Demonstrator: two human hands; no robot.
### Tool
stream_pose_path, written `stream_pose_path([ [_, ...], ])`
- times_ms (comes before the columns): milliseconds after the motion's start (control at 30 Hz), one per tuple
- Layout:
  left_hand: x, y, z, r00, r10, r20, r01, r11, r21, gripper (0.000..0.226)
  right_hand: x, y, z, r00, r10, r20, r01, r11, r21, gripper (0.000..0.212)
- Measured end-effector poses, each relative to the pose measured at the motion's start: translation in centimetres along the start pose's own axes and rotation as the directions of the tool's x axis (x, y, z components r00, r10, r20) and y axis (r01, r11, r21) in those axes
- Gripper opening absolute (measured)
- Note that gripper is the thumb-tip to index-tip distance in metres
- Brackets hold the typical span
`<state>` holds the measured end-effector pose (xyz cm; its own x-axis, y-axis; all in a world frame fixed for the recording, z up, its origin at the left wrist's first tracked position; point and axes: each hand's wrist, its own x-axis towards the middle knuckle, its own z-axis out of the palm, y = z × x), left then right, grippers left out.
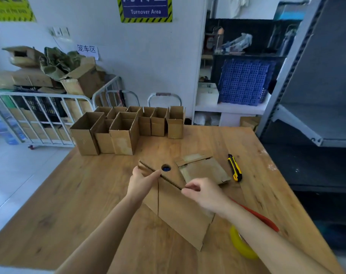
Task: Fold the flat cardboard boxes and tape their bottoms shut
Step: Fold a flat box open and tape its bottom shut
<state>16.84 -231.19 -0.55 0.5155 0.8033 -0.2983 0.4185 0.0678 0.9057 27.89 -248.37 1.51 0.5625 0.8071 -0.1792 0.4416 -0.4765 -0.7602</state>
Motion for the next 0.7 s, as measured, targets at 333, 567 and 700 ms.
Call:
stream_pose_path([
  [333,-0.6,0.3,-3.4,0.979,0.027,0.204,-0.053,0.991,0.12,0.057,0.5,0.1,0.4,0.978,0.098,-0.185,-0.129,0.978,-0.163,0.037],
  [567,-0.4,0.5,-5.5,0.947,0.108,0.301,-0.204,0.93,0.307,0.047,2.7,-0.7,-0.9,0.876,0.098,-0.473,-0.251,0.929,-0.272,0.037],
  [700,0.1,0.6,-5.0,0.944,0.146,0.296,-0.255,0.892,0.373,0.049,3.8,-0.6,-0.8,0.856,0.156,-0.493,-0.292,0.933,-0.212,0.032],
])
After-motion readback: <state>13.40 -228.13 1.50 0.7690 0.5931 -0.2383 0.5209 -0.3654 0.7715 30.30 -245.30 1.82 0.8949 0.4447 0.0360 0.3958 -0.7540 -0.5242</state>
